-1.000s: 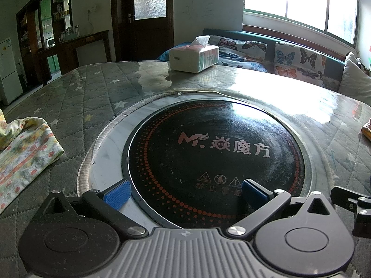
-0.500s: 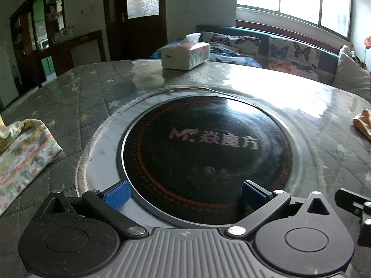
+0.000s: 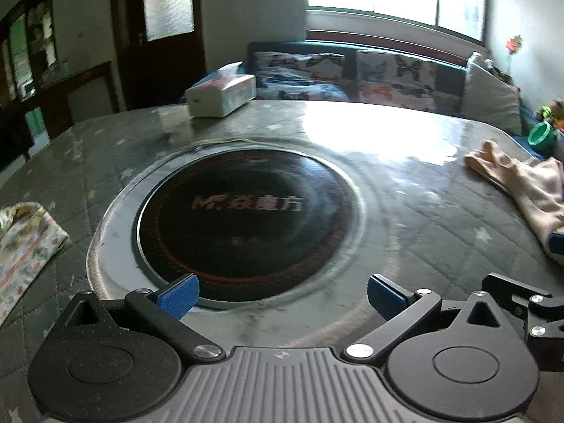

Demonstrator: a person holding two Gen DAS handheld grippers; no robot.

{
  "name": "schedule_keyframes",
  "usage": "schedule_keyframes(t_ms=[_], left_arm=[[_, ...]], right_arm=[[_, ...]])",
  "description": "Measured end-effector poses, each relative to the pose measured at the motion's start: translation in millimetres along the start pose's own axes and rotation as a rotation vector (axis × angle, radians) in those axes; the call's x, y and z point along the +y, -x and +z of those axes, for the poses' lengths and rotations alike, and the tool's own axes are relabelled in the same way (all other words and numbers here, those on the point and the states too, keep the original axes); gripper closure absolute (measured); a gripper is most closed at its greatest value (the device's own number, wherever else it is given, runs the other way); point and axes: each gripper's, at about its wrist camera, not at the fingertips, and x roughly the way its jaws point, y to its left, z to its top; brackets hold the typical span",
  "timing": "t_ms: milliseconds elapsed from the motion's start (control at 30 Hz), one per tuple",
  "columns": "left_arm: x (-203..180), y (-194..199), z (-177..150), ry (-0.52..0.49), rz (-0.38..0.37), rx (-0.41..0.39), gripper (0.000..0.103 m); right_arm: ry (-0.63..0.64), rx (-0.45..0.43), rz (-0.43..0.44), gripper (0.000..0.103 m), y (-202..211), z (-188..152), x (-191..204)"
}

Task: Fold clothes
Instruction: 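Move both grippers toward the crumpled cream sweatshirt on the table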

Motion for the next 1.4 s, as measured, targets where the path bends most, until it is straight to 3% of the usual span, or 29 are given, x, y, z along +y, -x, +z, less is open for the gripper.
schedule_keyframes(t_ms=[767,1400], left_arm=[[-67,40,-11,-0.151,-0.151,0.014,0.000],[-99,54,-16,-0.230,-0.222,0.040,0.000]], right_arm=[[-0.081,-0.029,-0.095,0.000,81,-37,-35],[-0.123,-0.027,-0.143,0.000,115,-57,-50]])
